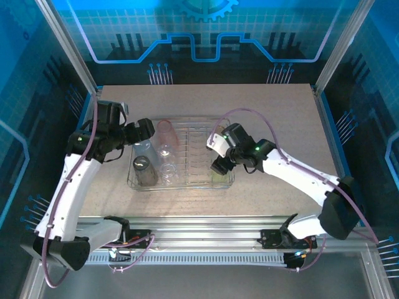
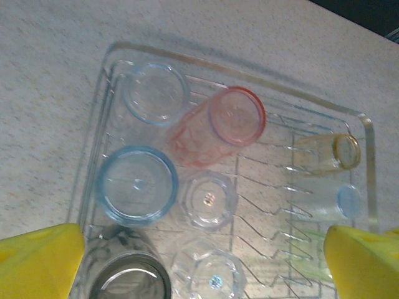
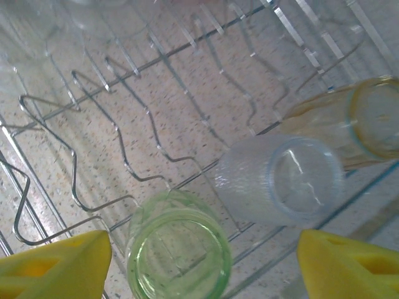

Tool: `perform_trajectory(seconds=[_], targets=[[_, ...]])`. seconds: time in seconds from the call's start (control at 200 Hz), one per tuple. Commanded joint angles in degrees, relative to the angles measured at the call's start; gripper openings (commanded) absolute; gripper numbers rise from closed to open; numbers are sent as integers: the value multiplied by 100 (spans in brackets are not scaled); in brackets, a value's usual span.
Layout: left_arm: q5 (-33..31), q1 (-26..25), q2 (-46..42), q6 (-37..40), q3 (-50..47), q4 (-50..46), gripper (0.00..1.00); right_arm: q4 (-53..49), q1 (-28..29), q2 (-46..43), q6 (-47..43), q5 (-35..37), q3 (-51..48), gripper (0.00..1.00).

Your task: Load the cups into the dish rack

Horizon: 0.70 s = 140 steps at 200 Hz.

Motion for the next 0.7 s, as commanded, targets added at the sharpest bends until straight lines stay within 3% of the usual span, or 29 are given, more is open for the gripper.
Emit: perform_trajectory(seconds=[0.0,0.245,0.36,0.515,0.695], targets=[[-1016,238,-163,-90,-30,-270,99,338,40,-445,137,352,-88,79],[-920,1607,96,-629,-482,-700,99,1136,-514,-1506,618,459,-806,80],[-592,2063,320,-733,-887,-614,99,1303,-960,-1992,967,266,-1186,81],[-372,2277,787,-903,-1444,-384,100,1420,-1513,-2498,1353,-150,-1632,81],[-83,2308,1037,-973,-2029,212,99,1337,-1713,-2822,1441,-316,-1858,79]])
